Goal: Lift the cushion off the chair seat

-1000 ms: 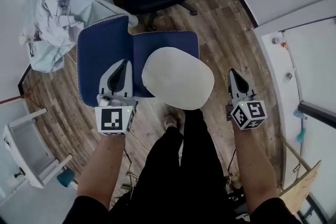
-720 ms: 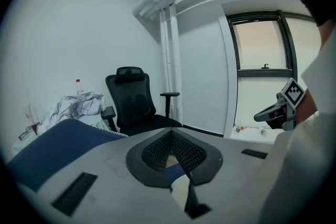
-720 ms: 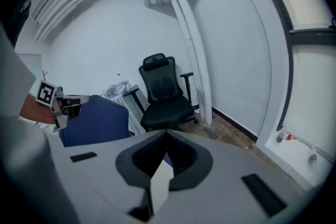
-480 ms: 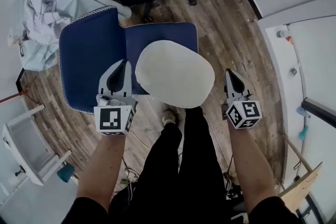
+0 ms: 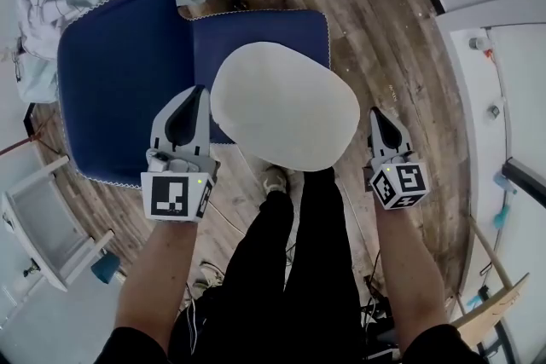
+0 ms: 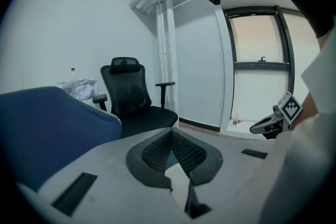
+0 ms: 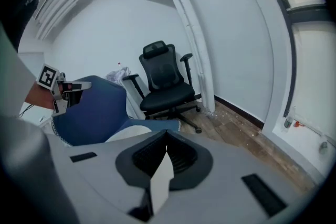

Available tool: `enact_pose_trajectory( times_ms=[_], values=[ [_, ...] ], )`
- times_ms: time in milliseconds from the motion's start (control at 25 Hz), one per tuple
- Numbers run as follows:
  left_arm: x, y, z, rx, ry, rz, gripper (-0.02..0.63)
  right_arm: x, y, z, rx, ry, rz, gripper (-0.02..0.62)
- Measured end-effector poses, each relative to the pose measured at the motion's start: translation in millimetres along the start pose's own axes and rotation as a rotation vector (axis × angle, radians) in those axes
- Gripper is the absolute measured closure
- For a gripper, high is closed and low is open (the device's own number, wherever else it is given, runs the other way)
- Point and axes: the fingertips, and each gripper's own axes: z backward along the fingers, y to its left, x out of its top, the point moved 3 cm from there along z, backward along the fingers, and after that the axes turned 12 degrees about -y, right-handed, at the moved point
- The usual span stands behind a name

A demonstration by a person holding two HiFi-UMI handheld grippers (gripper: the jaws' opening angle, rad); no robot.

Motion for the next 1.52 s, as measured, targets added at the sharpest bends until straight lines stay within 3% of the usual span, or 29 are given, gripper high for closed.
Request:
enact_pose_trajectory(
  times_ms=[280, 560, 600, 720, 1040, 1520],
  values=[
    [-48.6, -22.6, 8.7, 0.008, 0.057, 0.036, 0.601, -48.7, -3.7, 1.9, 0.047, 0.062, 0.021, 0.583],
    [-64.4, -32.6, -4.4, -0.006, 0.056, 0.028, 0.601, -81.4, -21.8, -6.4, 0.096, 0.1, -0.019, 0.578],
    [-65.8, -32.4, -5.6, -0.004, 0.056, 0.025, 0.601, -87.9, -22.3, -8.1, 0.104, 0.112, -0.03, 0.562],
    [-67.3, -34.1, -5.9, 0.005, 0.063, 0.033, 0.601, -106.7, -24.1, -11.3, 0.118, 0.157, -0.09, 0.366],
    [-83.7, -32.7, 4.9, 0.017, 0.099, 0.028, 0.601, -140.6, -29.0, -23.2, 0.119, 0.219, -0.238, 0.222],
    [-93.9, -38.7, 7.0, 0.003, 0.12, 0.044, 0.601, -166.2, -22.6, -45.2, 0.146, 0.256, -0.357, 0.198]
  ],
)
